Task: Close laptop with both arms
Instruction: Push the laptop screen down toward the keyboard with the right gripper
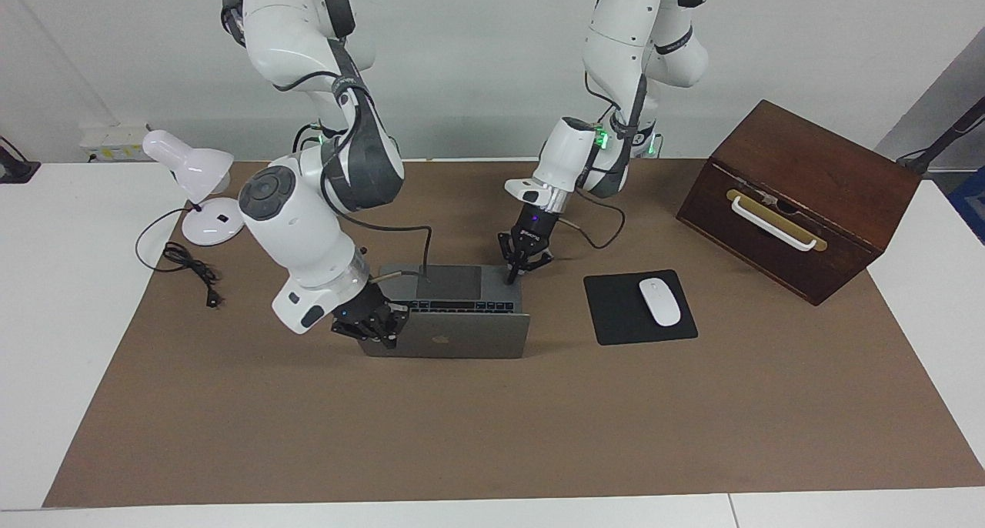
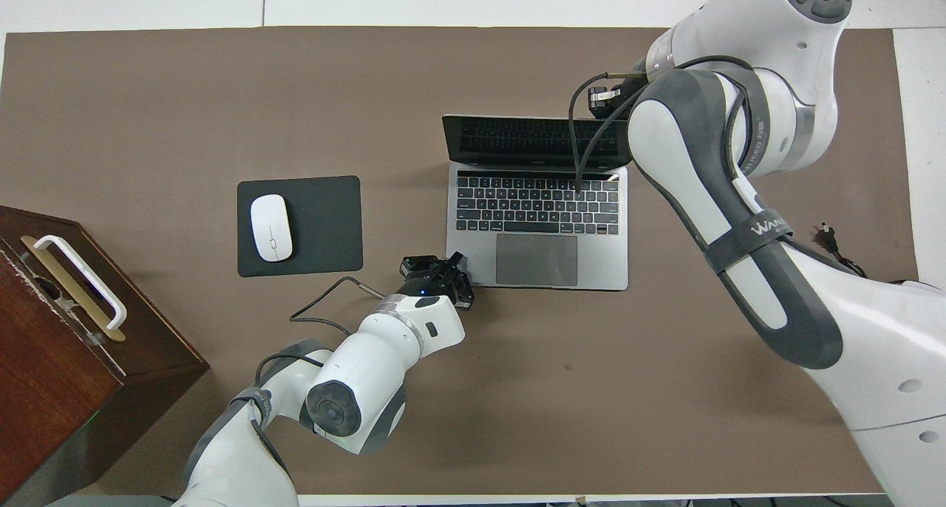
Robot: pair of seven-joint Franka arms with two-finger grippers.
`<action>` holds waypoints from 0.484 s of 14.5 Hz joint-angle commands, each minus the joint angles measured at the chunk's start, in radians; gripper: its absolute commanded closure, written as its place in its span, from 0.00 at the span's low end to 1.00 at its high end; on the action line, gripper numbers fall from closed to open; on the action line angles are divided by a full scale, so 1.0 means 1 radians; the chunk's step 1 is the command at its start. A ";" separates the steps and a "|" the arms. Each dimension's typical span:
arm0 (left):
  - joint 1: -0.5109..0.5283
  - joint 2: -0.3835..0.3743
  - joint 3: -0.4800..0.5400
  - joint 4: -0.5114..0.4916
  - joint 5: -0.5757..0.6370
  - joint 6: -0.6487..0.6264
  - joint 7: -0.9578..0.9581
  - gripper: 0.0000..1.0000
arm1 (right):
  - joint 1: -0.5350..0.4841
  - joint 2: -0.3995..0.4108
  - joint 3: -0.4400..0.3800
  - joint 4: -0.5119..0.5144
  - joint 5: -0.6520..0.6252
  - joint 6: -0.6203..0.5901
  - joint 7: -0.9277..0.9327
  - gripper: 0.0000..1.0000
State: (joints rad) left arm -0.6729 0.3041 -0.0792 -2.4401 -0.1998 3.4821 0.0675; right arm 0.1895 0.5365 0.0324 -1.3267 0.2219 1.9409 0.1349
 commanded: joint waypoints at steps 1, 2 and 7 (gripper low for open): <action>-0.017 0.024 0.006 -0.013 -0.010 0.022 0.031 1.00 | -0.002 -0.030 0.004 -0.023 0.025 -0.061 0.043 1.00; -0.016 0.024 0.006 -0.013 -0.010 0.022 0.040 1.00 | -0.002 -0.032 0.004 -0.022 0.025 -0.092 0.052 1.00; -0.016 0.026 0.006 -0.020 -0.010 0.022 0.058 1.00 | 0.014 -0.055 0.010 -0.054 0.039 -0.145 0.106 1.00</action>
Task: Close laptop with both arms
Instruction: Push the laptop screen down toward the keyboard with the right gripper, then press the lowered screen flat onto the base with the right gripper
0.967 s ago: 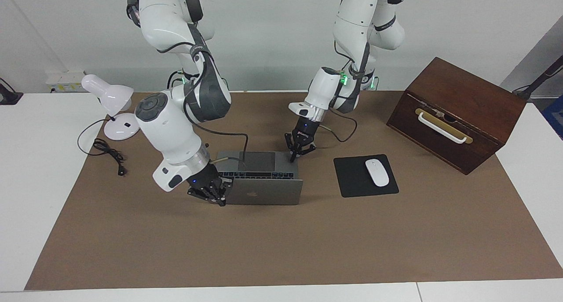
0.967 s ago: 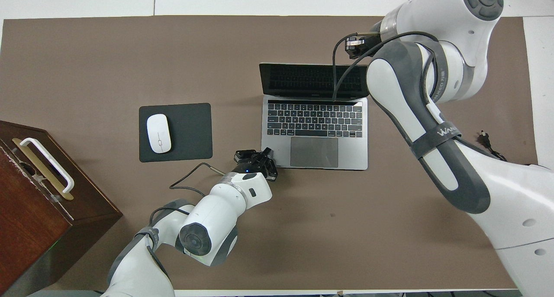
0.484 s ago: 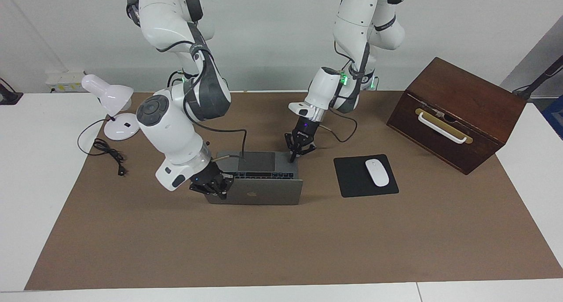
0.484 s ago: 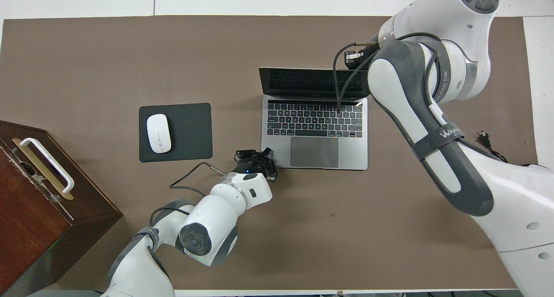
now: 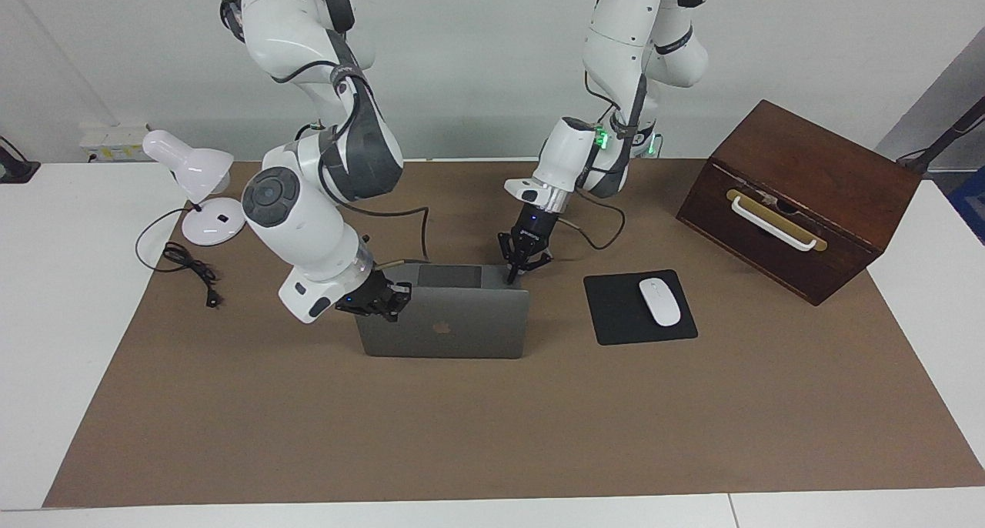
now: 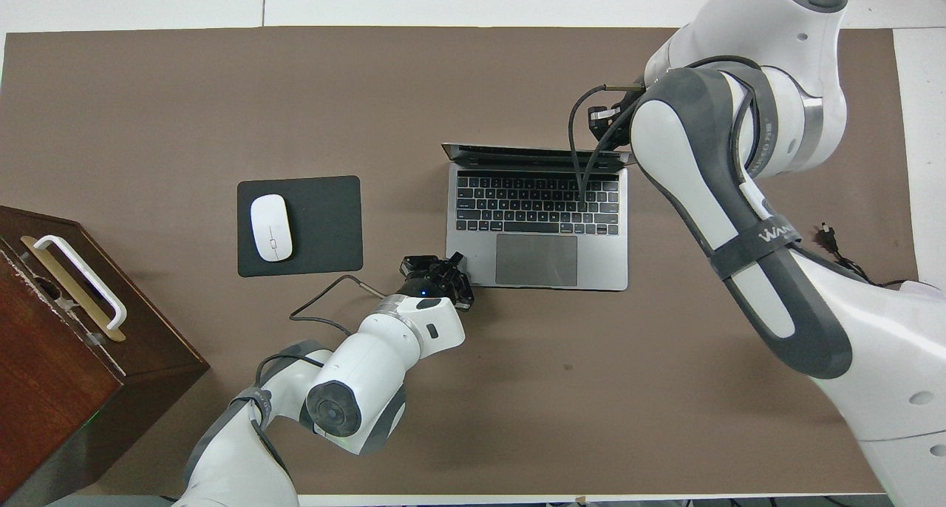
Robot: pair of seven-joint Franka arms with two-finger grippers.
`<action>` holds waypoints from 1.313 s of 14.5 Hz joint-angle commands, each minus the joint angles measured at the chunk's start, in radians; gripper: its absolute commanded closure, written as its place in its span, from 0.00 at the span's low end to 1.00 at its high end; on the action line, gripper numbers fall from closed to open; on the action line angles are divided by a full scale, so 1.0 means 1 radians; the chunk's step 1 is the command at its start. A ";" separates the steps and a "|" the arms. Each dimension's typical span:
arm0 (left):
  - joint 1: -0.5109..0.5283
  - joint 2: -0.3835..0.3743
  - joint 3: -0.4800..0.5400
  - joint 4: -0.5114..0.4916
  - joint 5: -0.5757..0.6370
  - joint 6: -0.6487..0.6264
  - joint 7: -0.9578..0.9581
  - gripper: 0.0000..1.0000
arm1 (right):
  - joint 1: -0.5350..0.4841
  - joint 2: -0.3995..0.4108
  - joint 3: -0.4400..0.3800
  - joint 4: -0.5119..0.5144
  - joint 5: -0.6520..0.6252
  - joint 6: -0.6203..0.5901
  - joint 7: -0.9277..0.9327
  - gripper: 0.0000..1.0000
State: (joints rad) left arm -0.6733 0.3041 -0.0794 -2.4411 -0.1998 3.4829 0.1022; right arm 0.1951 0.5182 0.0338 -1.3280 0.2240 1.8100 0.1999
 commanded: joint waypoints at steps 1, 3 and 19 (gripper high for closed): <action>-0.014 0.027 0.006 -0.019 -0.010 0.021 0.033 1.00 | 0.010 -0.047 0.009 -0.074 0.050 -0.012 0.064 1.00; -0.014 0.032 0.006 -0.026 -0.010 0.021 0.043 1.00 | 0.010 -0.063 0.009 -0.114 0.054 -0.006 0.072 1.00; -0.012 0.047 0.007 -0.036 -0.010 0.021 0.096 1.00 | 0.024 -0.156 0.008 -0.341 0.052 0.072 0.081 1.00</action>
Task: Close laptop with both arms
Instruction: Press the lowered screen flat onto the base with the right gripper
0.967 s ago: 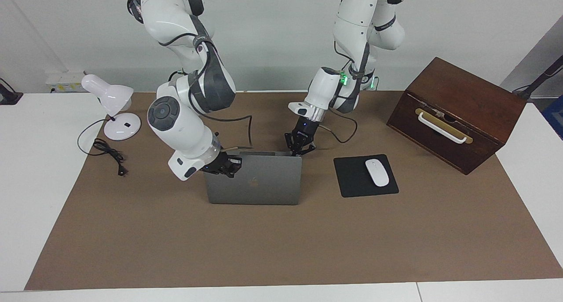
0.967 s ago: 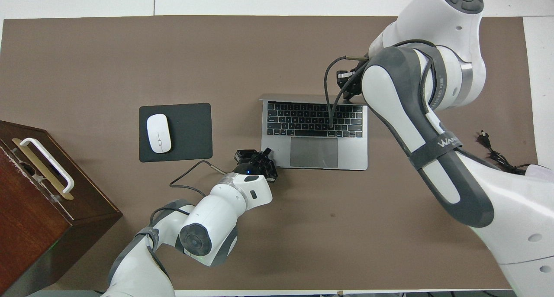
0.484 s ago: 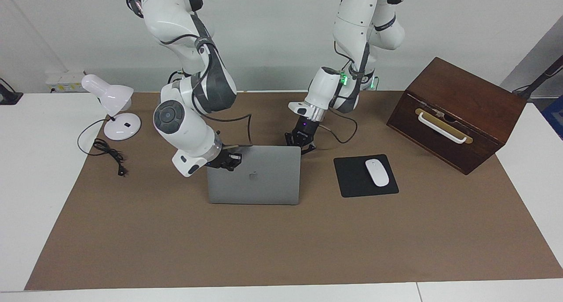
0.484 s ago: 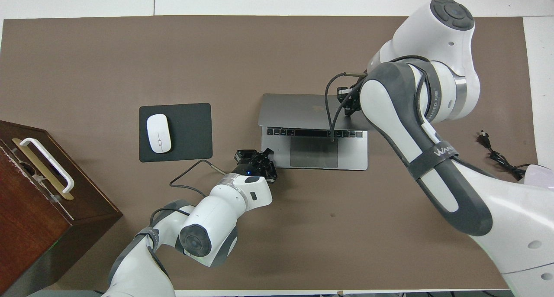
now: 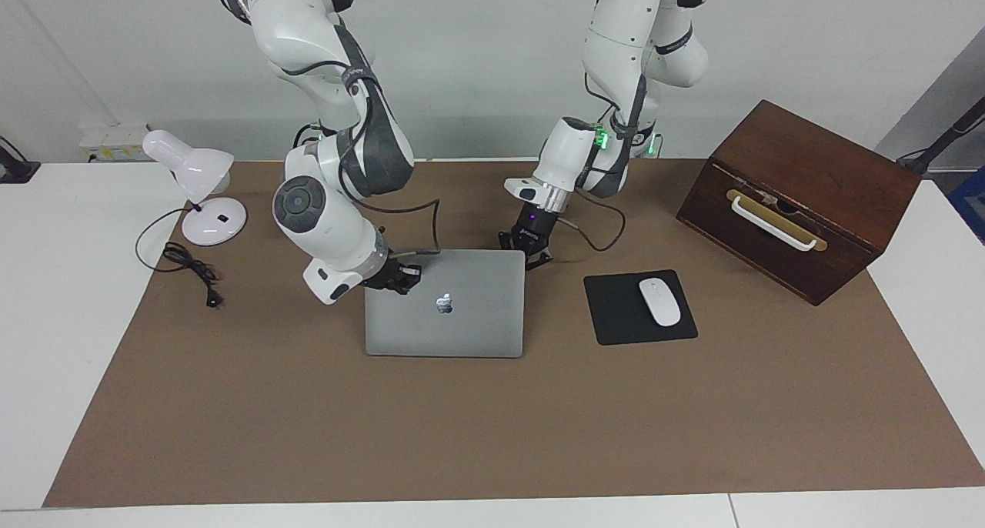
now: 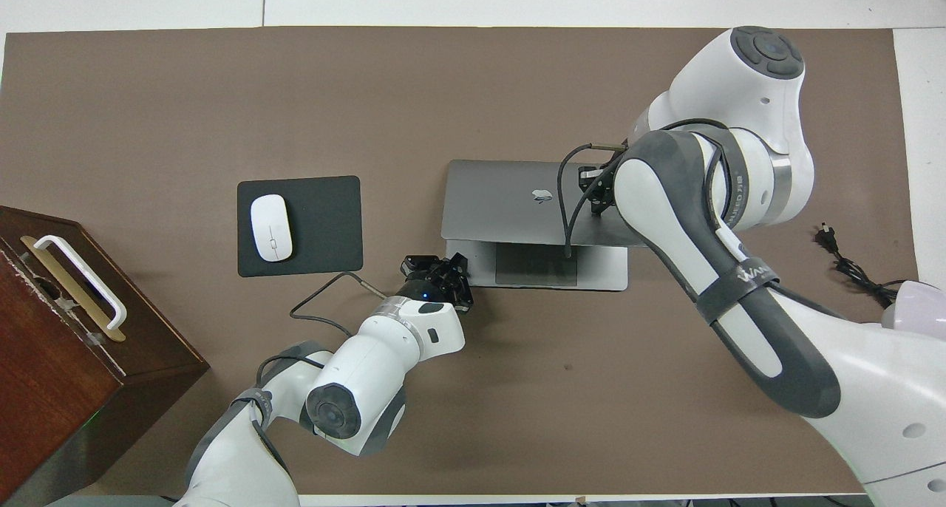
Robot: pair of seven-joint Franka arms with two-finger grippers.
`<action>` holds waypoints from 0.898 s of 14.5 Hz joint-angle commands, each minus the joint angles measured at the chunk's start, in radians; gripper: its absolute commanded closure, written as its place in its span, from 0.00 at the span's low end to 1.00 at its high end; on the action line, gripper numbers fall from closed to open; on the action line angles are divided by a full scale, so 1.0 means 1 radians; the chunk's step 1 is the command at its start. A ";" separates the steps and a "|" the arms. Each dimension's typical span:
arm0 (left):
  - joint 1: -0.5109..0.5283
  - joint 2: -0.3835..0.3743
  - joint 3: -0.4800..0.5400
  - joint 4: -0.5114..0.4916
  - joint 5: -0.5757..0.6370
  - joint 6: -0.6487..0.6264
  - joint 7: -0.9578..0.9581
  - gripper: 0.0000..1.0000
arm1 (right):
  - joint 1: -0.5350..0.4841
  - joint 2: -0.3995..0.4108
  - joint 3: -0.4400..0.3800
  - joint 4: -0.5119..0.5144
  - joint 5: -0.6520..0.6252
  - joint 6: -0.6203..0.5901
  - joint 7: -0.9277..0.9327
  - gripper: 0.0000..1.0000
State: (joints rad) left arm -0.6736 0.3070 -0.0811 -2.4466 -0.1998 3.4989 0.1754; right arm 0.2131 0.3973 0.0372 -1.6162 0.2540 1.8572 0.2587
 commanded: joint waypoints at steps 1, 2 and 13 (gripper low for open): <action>-0.011 0.044 0.009 -0.031 -0.010 0.005 0.022 1.00 | 0.009 -0.037 0.004 -0.059 0.022 0.028 0.024 1.00; -0.011 0.044 0.009 -0.031 -0.012 0.005 0.022 1.00 | 0.011 -0.041 0.004 -0.070 0.022 0.034 0.025 1.00; -0.006 0.044 0.009 -0.031 -0.012 0.005 0.022 1.00 | 0.028 -0.068 0.004 -0.125 0.022 0.057 0.027 1.00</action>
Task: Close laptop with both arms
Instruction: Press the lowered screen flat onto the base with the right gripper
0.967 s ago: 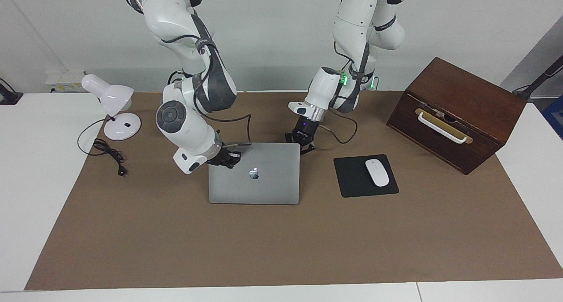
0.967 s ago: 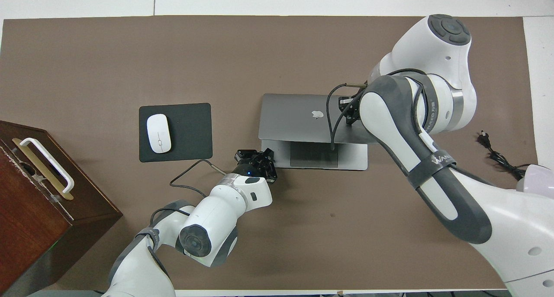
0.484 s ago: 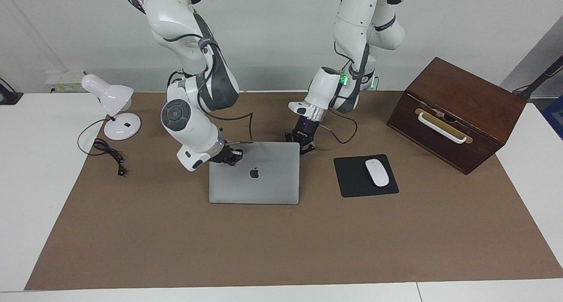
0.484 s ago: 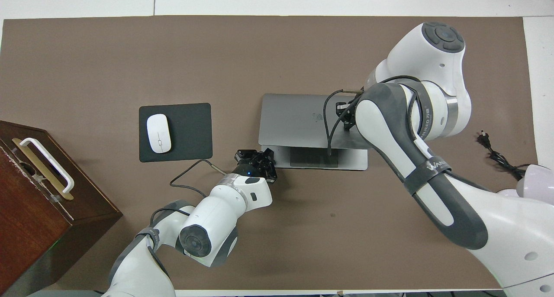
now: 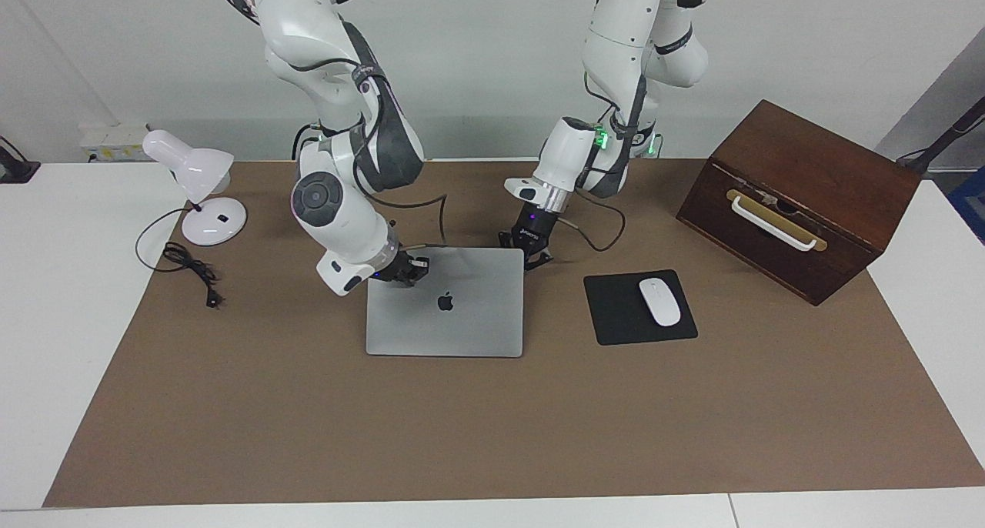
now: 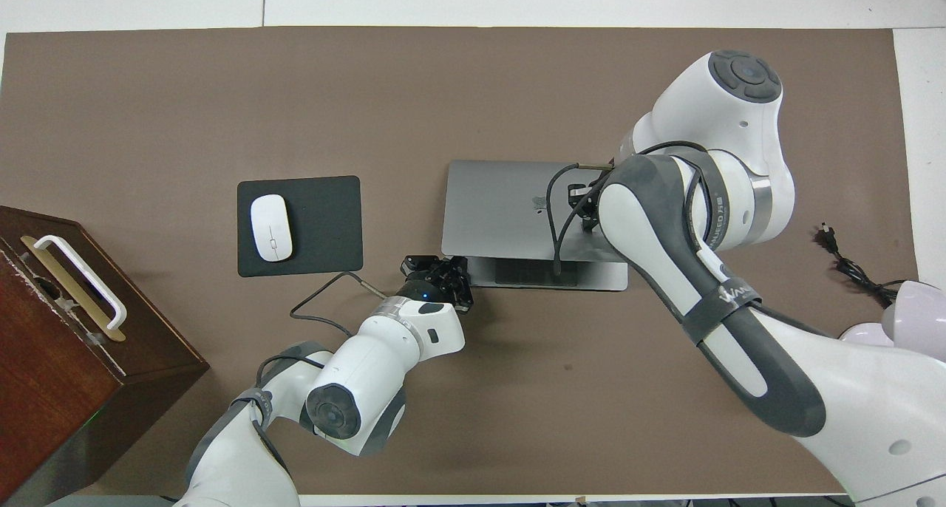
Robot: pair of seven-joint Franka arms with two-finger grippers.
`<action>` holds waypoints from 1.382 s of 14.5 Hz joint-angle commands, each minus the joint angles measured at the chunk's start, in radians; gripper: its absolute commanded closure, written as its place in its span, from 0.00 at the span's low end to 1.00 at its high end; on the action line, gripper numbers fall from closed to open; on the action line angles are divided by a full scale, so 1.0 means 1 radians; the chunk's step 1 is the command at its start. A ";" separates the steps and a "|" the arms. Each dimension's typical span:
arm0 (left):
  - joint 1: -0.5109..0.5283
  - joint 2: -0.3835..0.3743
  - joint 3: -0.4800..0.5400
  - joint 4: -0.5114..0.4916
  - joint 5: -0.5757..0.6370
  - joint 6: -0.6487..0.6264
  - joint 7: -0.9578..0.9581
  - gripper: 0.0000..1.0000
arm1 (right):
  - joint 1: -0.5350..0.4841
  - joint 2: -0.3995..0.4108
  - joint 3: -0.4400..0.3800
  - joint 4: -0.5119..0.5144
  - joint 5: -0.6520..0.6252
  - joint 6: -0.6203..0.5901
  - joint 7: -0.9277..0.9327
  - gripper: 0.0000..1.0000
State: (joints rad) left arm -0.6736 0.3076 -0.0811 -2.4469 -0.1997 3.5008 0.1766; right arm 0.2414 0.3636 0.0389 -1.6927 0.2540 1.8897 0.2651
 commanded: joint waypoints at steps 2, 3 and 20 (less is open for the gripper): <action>-0.006 0.045 0.009 -0.030 -0.010 0.003 0.021 1.00 | 0.001 -0.034 0.002 -0.068 0.012 0.032 0.020 1.00; -0.006 0.045 0.009 -0.030 -0.012 0.003 0.021 1.00 | 0.013 -0.034 0.002 -0.090 0.008 0.051 0.020 1.00; -0.004 0.045 0.009 -0.030 -0.010 0.003 0.021 1.00 | 0.036 -0.040 0.002 -0.157 0.005 0.109 0.022 1.00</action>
State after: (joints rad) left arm -0.6737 0.3079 -0.0811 -2.4472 -0.1997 3.5019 0.1766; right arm 0.2717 0.3486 0.0393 -1.8082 0.2540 1.9723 0.2652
